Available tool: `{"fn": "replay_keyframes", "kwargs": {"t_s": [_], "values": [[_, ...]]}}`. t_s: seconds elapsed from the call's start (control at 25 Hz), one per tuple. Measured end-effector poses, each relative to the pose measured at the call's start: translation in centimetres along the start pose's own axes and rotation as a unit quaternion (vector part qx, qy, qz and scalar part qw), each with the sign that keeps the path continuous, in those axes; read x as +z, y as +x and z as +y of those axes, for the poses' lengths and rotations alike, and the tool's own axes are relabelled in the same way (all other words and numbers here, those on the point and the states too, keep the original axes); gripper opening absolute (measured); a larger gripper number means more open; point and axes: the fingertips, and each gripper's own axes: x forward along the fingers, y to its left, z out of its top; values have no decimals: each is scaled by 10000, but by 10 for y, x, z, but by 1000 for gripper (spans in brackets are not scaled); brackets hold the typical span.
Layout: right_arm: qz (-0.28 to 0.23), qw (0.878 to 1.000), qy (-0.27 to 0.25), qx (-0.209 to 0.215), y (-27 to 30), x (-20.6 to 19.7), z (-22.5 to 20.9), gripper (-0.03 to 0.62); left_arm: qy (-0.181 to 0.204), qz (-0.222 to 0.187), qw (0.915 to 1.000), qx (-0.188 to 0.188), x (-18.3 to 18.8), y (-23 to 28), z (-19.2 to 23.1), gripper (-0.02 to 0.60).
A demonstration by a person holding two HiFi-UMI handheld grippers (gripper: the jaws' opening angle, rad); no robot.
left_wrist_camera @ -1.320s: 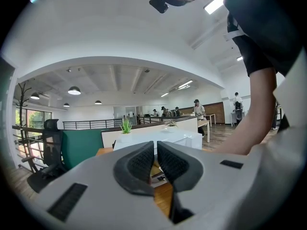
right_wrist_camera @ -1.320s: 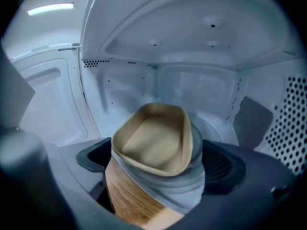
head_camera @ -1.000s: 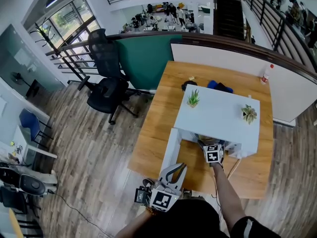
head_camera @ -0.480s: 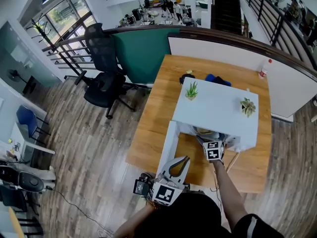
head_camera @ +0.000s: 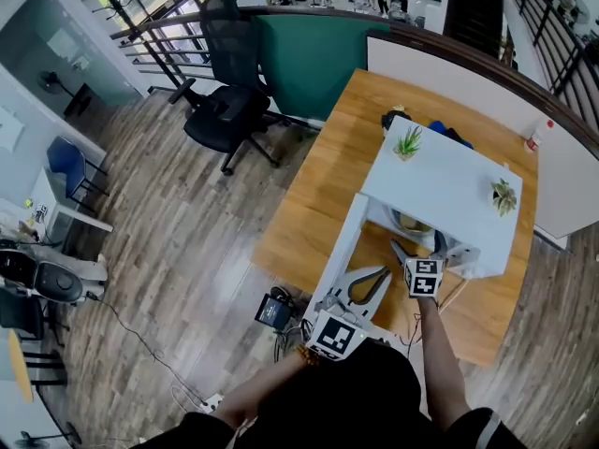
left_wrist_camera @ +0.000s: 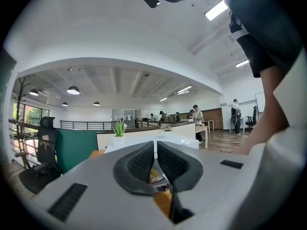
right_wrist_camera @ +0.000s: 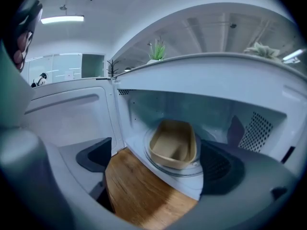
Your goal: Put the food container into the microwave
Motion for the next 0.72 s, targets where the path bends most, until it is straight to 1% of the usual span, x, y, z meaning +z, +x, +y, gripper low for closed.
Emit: {"fn": "replay_keyframes", "kwargs": {"t_s": [0.12, 0.36, 0.44, 0.68, 0.72], "values": [[-70, 9999, 4, 89, -9, 6, 7, 591, 22, -53, 10000, -1, 2, 1, -2, 38], [-207, 9997, 13, 136, -26, 13, 11, 587, 55, -85, 9999, -2, 3, 2, -5, 38], [-268, 9996, 17, 110, -32, 12, 11, 571, 68, -75, 9999, -8, 3, 3, -6, 38], [-407, 9991, 62, 135, -54, 15, 24, 560, 27, -50, 10000, -34, 2, 5, -8, 38], [-451, 9989, 62, 117, -57, 16, 25, 549, 27, -49, 10000, -36, 3, 6, -9, 38]]}}
